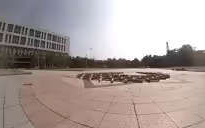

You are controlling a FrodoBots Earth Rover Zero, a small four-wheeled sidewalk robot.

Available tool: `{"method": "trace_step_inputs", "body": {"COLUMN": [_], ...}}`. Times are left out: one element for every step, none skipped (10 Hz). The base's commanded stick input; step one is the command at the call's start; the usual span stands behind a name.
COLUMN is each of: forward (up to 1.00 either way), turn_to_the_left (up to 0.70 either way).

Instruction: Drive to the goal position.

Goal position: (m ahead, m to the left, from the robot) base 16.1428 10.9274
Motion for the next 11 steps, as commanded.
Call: {"method": "trace_step_inputs", "body": {"forward": [0.04, 0.05, 0.05, 0.05, 0.04, 0.05, 0.05, 0.05, 0.04, 0.04, 0.04], "turn_to_the_left": [0.00, 0.00, 0.00, 0.00, 0.00, 0.00, 0.00, 0.00, 0.00, 0.00, 0.00]}}
